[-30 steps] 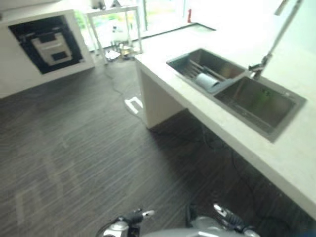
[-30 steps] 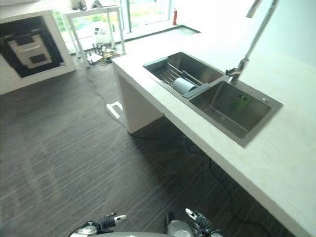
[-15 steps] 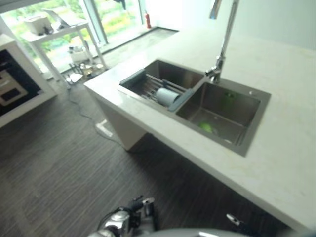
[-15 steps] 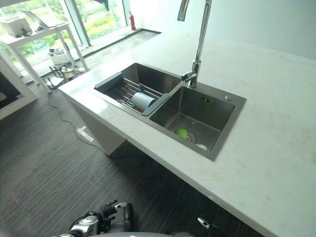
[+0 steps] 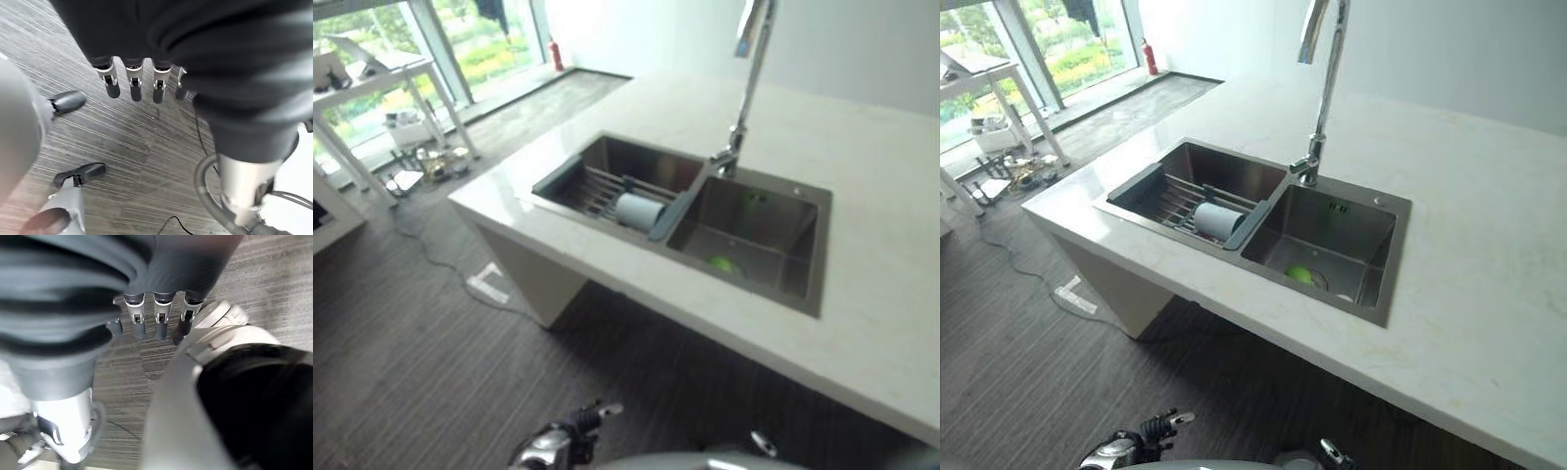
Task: Place the dishes in the dishwasher.
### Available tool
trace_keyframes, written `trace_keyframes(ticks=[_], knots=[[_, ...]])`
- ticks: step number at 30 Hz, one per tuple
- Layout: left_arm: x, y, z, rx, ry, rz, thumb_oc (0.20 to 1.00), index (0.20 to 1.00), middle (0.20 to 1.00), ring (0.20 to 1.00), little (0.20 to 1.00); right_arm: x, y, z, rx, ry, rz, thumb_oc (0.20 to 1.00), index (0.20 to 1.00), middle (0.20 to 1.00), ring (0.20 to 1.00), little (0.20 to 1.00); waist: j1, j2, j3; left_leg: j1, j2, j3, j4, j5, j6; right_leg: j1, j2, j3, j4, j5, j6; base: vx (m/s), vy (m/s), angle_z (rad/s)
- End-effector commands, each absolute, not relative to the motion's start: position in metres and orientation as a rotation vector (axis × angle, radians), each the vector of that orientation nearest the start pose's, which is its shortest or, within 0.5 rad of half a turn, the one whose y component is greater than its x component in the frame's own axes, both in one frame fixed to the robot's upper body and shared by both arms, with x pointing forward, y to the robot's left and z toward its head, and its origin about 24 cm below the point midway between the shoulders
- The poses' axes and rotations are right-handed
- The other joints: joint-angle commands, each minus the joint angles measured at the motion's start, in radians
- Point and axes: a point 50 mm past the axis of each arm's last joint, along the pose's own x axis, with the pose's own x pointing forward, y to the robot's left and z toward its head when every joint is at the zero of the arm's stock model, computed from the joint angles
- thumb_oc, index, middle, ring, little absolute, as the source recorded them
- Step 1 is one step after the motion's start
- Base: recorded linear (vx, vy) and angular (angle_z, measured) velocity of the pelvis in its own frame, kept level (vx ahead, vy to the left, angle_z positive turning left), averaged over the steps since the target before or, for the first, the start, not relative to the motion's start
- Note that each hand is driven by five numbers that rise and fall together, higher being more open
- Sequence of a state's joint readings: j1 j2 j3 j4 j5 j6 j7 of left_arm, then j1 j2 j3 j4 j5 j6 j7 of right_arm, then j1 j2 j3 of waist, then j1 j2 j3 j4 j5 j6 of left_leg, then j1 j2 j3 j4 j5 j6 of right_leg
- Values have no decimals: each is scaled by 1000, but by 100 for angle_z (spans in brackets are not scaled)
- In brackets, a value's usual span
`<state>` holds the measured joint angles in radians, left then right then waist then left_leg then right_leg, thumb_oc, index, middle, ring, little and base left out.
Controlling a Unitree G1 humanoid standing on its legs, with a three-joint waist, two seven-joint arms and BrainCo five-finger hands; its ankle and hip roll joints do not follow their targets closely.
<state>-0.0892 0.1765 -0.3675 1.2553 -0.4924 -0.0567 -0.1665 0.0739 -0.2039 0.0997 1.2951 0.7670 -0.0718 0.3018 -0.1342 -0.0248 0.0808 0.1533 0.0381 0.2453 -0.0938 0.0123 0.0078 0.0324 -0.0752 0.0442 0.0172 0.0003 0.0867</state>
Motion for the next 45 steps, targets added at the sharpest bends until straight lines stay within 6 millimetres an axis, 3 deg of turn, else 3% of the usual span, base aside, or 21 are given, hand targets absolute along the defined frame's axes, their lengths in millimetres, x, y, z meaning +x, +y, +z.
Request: trace_keyframes(ticks=[1,4,6,7,8,10,11,12,14,15,16,20,28,30,32,35,36,37,38,41,45], knots=[[138,183,-155,-153,1073,-57,1000,1000,1000,1000,1000,72,-233,-162,549,1051,-342,1000,1000,1000,1000,1000,-10,7,10,-53,-6,-17,136,-108,39,-2,-56,-68,63,-7,43,77,94,-47],[139,184,-155,-156,1081,-49,1000,1000,1000,1000,1000,69,-237,-162,558,1038,-371,1000,1000,1000,1000,1000,-20,14,11,-47,-16,2,125,-110,53,-27,-27,-90,129,-30,38,68,91,-35],[137,188,-155,-167,1080,-25,1000,1000,1000,1000,1000,72,-234,-162,544,1047,-343,1000,1000,1000,1000,1000,-12,15,15,-38,-15,44,110,-106,53,-49,-11,-169,184,-30,43,15,45,-32],[136,192,-155,-173,1070,13,1000,1000,1000,1000,1000,78,-230,-162,525,1063,-295,1000,1000,1000,1000,1000,2,11,26,-22,-17,102,94,-110,56,-96,3,-277,255,-25,50,61,0,-92],[143,195,-152,-164,1061,13,1000,1000,1000,1000,1000,78,-228,-163,526,1078,-297,1000,1000,1000,1000,1000,6,9,39,-26,-6,117,153,-151,47,-106,-35,-326,255,-65,42,76,-51,-166],[149,192,-151,-177,1055,21,1000,1000,1000,1000,1000,82,-233,-161,509,1067,-326,1000,1000,1000,1000,1000,-6,-3,55,-50,-8,111,325,-225,42,-90,-27,-321,215,-83,3,61,-77,-111],[148,190,-151,-192,1048,17,1000,1000,1000,1000,1000,85,-237,-160,510,1047,-343,1000,1000,1000,1000,1000,3,-18,62,-108,13,112,442,-164,20,-68,-16,-323,183,-75,-38,20,-35,48],[147,187,-151,-198,1044,2,1000,1000,1000,1000,1000,86,-241,-158,507,1027,-364,1000,1000,1000,1000,1000,16,-25,74,-174,40,46,542,-86,-10,-38,0,-300,162,-76,-57,47,106,54],[146,182,-152,-166,1042,-38,1000,1000,1000,1000,1000,92,-256,-153,478,997,-366,1000,1000,1000,1000,1000,24,-23,82,-188,98,0,432,-60,-16,-21,7,-256,154,-86,-59,65,364,-21],[150,180,-151,-149,1027,-69,1000,1000,1000,1000,1000,97,-262,-149,461,966,-372,1000,1000,1000,1000,1000,16,-15,95,-236,152,-65,425,15,-32,-11,9,-206,146,-80,-67,6,465,-79],[151,178,-151,-158,1028,-49,1000,1000,1000,1000,1000,107,-257,-148,449,951,-364,1000,1000,1000,1000,1000,26,-12,95,-225,106,-104,383,-24,-28,-12,1,-186,144,-86,-56,17,416,-96],[154,186,-150,-140,1039,-9,1000,1000,1000,1000,1000,90,-261,-152,458,1022,-353,1000,1000,1000,1000,1000,8,-20,59,-94,75,-61,263,-107,-23,-18,-36,-202,120,-53,-18,101,221,-63],[155,193,-150,-168,1044,40,1000,1000,1000,1000,1000,75,-253,-157,491,1051,-381,1000,1000,1000,1000,1000,-1,-30,30,-52,60,-24,220,-123,-10,0,-50,-179,78,-25,14,48,-9,4],[157,189,-149,-177,1020,57,1000,1000,1000,1000,1000,77,-251,-157,459,1071,-327,1000,1000,1000,1000,1000,-12,-38,31,-86,53,-20,352,-147,-6,-4,-49,-153,88,-33,-5,57,-101,-15],[160,188,-147,-209,995,76,1000,1000,1000,1000,1000,80,-254,-156,424,1068,-326,1000,1000,1000,1000,1000,14,-37,59,-211,60,-144,521,-51,-32,1,-29,-108,98,-40,-35,59,29,-11],[164,186,-145,-196,964,12,1000,1000,1000,1000,1000,98,-262,-150,414,1013,-349,1000,1000,1000,1000,1000,48,-12,77,-197,101,-223,256,-31,-46,-8,-31,-83,97,-50,-11,-45,330,-42],[171,182,-142,-191,948,11,1000,1000,1000,1000,1000,115,-263,-145,394,970,-344,1000,1000,1000,1000,1000,69,-9,97,-234,97,-334,287,-7,-62,-11,-44,-57,86,-34,-6,-103,310,-77],[172,181,-142,-178,956,14,1000,1000,1000,1000,1000,120,-262,-144,405,951,-351,1000,1000,1000,1000,1000,77,-6,102,-229,102,-338,265,-10,-67,-12,-54,-63,80,-32,3,-83,339,-59],[168,184,-144,-141,995,4,1000,1000,1000,1000,1000,125,-261,-143,438,934,-351,1000,1000,1000,1000,1000,78,3,96,-186,125,-284,200,-14,-78,-15,-71,-96,67,-27,18,25,232,-62],[148,195,-152,-148,1086,55,1000,1000,1000,1000,1000,123,-248,-146,401,959,-244,1000,1000,1000,1000,1000,80,-9,79,-125,116,-247,159,-29,-74,-13,-117,-125,41,15,57,114,79,-35],[134,191,-158,-254,1149,101,1000,1000,1000,1000,1000,103,-241,-154,452,1004,-291,1000,1000,1000,1000,1000,75,-19,47,-64,132,-174,93,-33,-71,11,-153,-163,-14,51,92,91,-41,-48]])
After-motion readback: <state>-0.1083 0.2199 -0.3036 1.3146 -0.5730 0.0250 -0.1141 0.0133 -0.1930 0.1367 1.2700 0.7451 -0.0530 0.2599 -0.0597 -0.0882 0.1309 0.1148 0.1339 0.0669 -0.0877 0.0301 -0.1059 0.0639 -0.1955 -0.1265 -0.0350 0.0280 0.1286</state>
